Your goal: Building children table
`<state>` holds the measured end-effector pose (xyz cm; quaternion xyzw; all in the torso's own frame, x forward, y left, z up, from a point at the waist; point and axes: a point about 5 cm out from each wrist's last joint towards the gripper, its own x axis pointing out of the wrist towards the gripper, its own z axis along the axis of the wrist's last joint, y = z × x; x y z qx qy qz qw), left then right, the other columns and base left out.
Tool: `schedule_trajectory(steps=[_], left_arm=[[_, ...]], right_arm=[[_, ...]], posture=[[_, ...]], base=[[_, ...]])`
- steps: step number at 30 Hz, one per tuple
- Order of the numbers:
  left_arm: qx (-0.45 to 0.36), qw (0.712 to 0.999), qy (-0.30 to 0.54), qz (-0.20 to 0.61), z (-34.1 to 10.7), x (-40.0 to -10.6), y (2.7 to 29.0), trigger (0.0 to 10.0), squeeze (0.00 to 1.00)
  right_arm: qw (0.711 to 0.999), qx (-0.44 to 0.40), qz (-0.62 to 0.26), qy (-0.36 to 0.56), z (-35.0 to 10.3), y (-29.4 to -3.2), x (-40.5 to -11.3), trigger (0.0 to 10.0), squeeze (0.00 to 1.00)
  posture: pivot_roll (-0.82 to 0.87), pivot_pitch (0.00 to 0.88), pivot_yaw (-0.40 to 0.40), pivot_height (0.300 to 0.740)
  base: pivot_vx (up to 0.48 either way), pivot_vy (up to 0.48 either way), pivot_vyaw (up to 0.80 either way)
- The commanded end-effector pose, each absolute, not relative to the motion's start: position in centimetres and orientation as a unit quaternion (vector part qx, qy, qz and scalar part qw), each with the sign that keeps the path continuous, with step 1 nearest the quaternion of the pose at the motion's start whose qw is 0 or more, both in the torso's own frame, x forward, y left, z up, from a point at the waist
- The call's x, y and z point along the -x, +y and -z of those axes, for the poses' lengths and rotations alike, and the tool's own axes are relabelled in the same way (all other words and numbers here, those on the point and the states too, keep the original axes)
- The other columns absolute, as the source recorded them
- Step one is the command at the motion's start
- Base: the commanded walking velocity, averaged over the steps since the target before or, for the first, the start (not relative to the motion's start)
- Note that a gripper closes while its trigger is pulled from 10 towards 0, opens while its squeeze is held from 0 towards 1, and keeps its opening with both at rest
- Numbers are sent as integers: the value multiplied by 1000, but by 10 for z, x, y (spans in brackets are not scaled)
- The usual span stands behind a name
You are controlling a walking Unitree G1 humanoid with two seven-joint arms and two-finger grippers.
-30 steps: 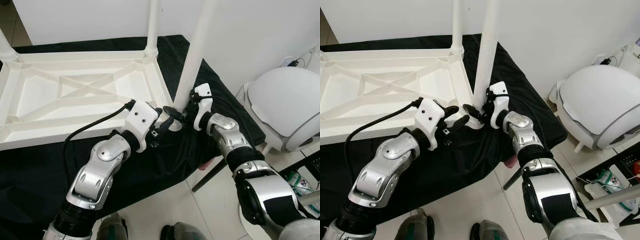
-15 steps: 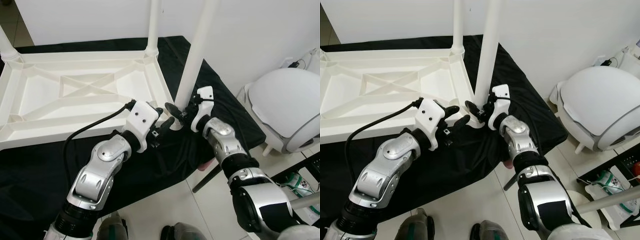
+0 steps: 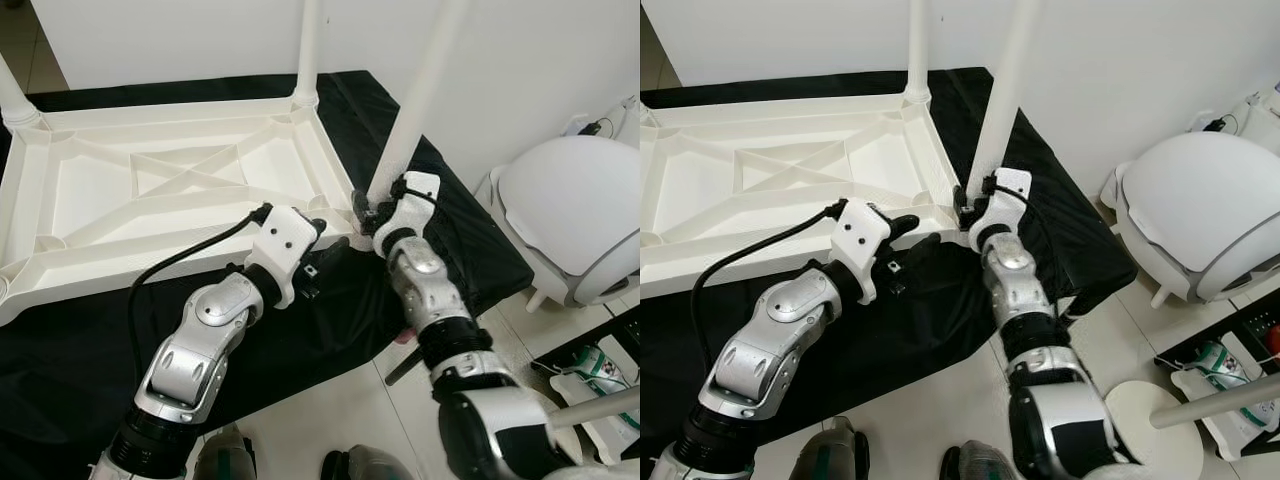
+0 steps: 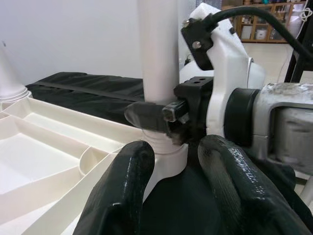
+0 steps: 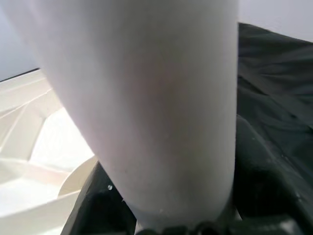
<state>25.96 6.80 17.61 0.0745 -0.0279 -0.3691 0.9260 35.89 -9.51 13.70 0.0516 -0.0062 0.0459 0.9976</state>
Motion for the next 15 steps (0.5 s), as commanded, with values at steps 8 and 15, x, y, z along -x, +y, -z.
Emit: schedule_trajectory(steps=[8, 15], left_arm=[[-73, 926, -28, 369, -176, -260, 64, 10000, 0], [-72, 928, -29, 365, -176, -260, 65, 10000, 0]], right_arm=[[995, -64, -82, 0, -135, -86, -352, 10000, 1000], [990, -48, -129, -4, -141, -93, -354, 10000, 1000]], posture=[[-10, 9, -74, 740], [-4, 7, -79, 740]], base=[[0, 0, 0], [0, 0, 0]])
